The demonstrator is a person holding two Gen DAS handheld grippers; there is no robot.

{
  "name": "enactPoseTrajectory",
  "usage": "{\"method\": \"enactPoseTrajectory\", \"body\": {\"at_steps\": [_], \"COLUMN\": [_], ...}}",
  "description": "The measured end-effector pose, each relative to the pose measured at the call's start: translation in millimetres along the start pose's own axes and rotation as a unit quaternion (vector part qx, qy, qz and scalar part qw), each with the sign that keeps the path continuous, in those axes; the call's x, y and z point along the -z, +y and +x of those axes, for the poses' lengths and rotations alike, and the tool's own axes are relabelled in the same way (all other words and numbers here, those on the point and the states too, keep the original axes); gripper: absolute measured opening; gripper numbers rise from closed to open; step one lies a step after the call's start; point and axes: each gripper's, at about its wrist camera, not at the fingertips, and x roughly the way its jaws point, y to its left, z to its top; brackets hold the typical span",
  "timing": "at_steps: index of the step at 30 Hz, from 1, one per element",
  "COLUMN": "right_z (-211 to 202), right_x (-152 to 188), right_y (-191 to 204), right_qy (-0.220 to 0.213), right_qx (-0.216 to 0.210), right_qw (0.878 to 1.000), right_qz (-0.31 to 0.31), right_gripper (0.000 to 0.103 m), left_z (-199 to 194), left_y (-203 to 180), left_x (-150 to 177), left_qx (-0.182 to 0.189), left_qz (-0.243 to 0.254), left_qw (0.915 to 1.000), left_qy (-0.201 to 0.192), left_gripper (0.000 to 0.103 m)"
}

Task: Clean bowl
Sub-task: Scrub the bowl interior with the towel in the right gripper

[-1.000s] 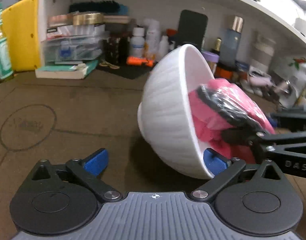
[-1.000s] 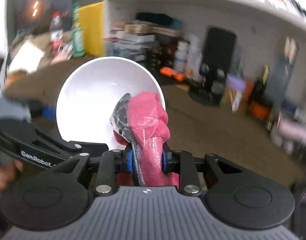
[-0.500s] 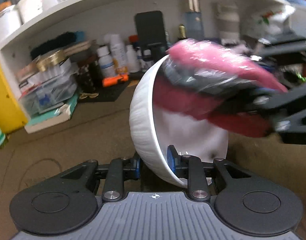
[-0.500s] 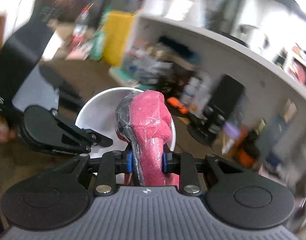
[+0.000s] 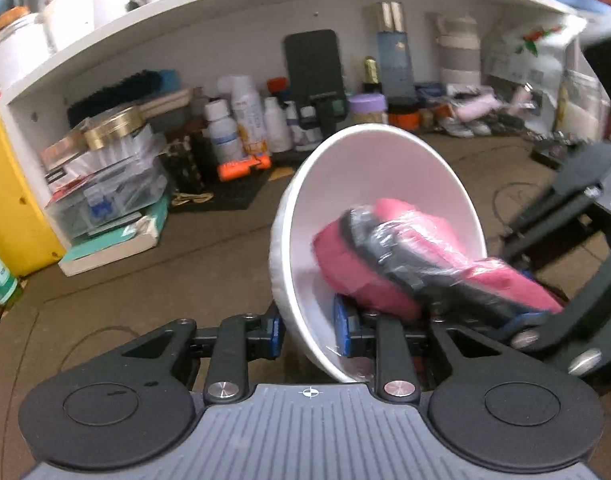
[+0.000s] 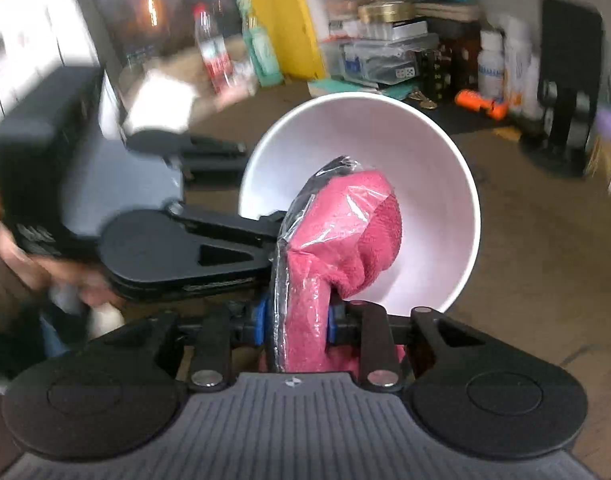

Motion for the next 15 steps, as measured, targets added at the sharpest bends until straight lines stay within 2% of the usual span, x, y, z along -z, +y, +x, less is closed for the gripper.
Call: {"method": "enactPoseTrajectory", "body": {"at_steps": [2,4,5,7,9,10,11,12,13,14,15], "right_z": [-22.6,-34.8,-38.7,-32.3,-14.6,-12.6,-9.9,-10.1,-11.6,-12.4,-12.7], "right_x": [6.5,3.7,0.0,-4.9,-7.1,-7.3,-10.8,-11.1,-14.9,-17.1,-19.0], "right_y": [-5.2,-5.1,-9.0,-22.1,-36.2,-37.0,-34.9,-31.8,-20.8,-2.2,14.9], "right_qy": [-0.063,-0.088,-0.089,-0.065,-0.030,-0.029,-0.027,-0.030,-0.040,-0.054,-0.065], "right_qx": [-0.031,-0.027,-0.026,-0.028,0.001,0.013,0.052,0.064,0.100,0.146,0.187], "right_qw": [0.997,0.995,0.995,0.993,0.992,0.992,0.992,0.992,0.992,0.988,0.979], "right_qz": [0.026,0.028,0.043,0.090,0.125,0.125,0.115,0.105,0.069,0.006,-0.052], "right_gripper": [0.027,0.027,0.027,0.027,0.028,0.028,0.028,0.028,0.028,0.028,0.028], "left_z": [3.0,4.8,4.7,4.4,2.6,1.7,0.5,-0.8,-0.9,0.1,1.1], "left_y": [3.5,2.5,-0.6,-6.8,-13.9,-17.5,-23.3,-29.4,-31.8,-31.2,-30.3], "left_x": [1.3,2.6,3.0,3.9,5.0,5.5,5.8,6.2,6.4,5.5,4.4], "left_qx": [-0.001,-0.005,-0.009,-0.016,-0.016,-0.016,-0.015,-0.014,-0.017,-0.017,-0.016], "left_qz": [0.007,0.020,0.029,0.048,0.063,0.071,0.080,0.089,0.092,0.089,0.085], "left_qw": [0.9999,0.9997,0.9994,0.9986,0.9978,0.9973,0.9966,0.9959,0.9955,0.9958,0.9961], "left_qy": [0.008,0.013,0.013,0.014,0.012,0.010,0.011,0.012,0.013,0.014,0.015], "left_gripper": [0.030,0.040,0.041,0.041,0.040,0.040,0.042,0.043,0.043,0.044,0.044]}}
